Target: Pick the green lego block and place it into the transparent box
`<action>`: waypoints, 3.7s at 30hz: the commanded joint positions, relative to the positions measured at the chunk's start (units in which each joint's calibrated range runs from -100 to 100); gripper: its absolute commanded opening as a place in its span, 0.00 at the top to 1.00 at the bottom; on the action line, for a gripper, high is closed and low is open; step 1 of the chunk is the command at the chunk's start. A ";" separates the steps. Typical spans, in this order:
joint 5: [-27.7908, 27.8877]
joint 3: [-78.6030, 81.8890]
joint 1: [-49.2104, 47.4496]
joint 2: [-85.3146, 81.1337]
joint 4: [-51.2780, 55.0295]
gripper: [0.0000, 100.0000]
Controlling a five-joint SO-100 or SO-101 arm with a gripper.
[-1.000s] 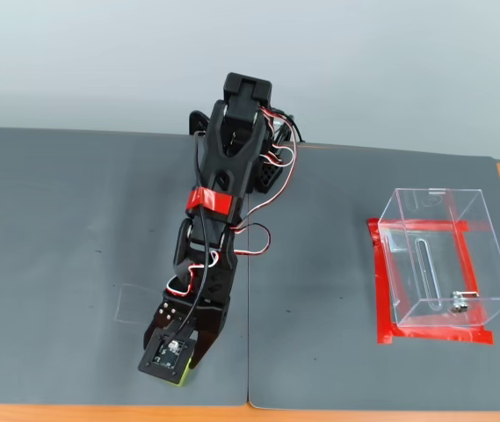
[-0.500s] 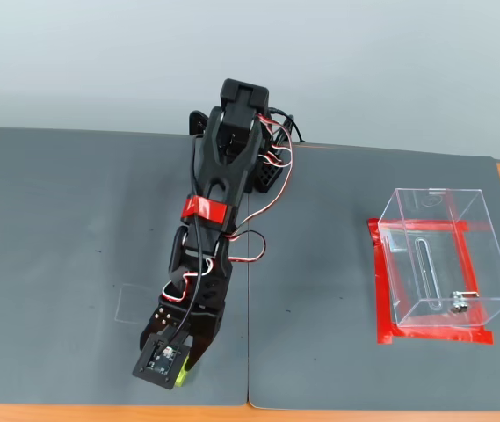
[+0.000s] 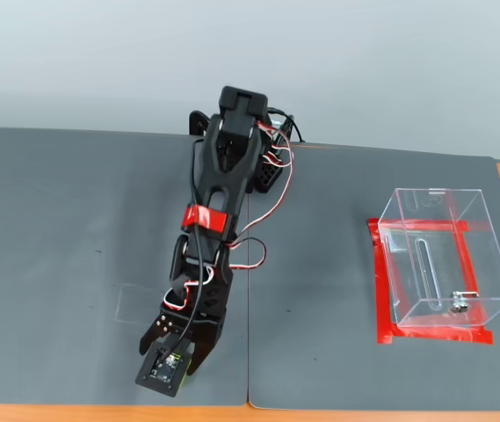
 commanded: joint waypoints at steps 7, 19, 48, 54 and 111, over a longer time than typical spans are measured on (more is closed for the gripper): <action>0.00 -7.27 -0.17 2.12 2.46 0.68; 0.47 -12.61 0.27 6.69 5.67 0.68; 2.50 -11.97 -2.79 -1.53 13.48 0.85; 3.86 -11.70 -6.14 -10.18 15.13 0.85; 3.80 -11.79 -62.84 -31.80 23.21 0.84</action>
